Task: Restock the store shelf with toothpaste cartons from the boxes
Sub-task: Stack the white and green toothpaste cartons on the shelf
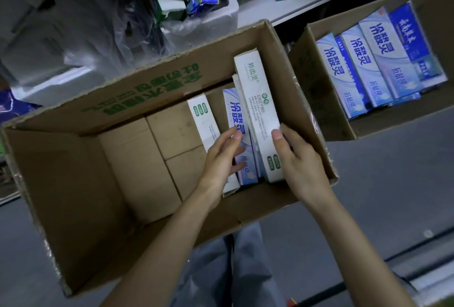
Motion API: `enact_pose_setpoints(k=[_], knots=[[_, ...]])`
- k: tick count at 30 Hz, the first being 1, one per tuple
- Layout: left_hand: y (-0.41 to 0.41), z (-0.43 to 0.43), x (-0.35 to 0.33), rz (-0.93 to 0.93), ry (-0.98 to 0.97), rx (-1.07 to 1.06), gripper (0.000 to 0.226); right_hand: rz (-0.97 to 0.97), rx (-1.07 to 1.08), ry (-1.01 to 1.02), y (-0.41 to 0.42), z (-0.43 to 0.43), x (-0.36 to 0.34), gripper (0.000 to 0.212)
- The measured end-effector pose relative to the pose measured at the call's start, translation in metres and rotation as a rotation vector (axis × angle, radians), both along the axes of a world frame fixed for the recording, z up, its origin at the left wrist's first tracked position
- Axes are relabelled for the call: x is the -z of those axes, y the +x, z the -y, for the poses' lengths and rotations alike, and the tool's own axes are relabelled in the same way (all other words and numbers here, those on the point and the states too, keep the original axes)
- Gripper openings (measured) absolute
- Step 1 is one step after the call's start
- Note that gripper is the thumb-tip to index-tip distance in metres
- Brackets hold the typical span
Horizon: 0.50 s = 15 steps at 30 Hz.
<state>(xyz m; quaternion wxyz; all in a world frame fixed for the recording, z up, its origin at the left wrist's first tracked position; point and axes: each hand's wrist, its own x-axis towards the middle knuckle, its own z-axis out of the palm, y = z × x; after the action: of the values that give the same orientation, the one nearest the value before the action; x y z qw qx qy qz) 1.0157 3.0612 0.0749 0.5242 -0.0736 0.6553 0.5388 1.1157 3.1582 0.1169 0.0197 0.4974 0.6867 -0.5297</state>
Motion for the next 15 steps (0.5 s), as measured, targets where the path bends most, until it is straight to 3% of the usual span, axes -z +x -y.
enact_pose_setpoints(k=[5, 8, 10, 13, 15], knots=[[0.002, -0.001, 0.002, 0.061, 0.056, -0.014, 0.024, -0.030, -0.010, -0.183, 0.000, -0.006, 0.002, 0.029], [0.000, 0.004, 0.006, 0.044, 0.064, 0.007, 0.044, -0.032, -0.101, -0.290, -0.004, -0.001, 0.004, 0.028], [-0.003, 0.010, 0.011, 0.031, 0.028, 0.001, 0.054, -0.071, -0.041, -0.247, -0.007, 0.000, 0.009, 0.027], [-0.007, 0.020, 0.021, 0.072, -0.041, -0.026, 0.050, -0.090, 0.109, -0.145, -0.012, -0.003, 0.016, 0.020], [-0.008, 0.024, 0.027, 0.085, -0.061, -0.035, 0.040, -0.048, 0.157, -0.145, -0.013, -0.005, 0.022, 0.033]])
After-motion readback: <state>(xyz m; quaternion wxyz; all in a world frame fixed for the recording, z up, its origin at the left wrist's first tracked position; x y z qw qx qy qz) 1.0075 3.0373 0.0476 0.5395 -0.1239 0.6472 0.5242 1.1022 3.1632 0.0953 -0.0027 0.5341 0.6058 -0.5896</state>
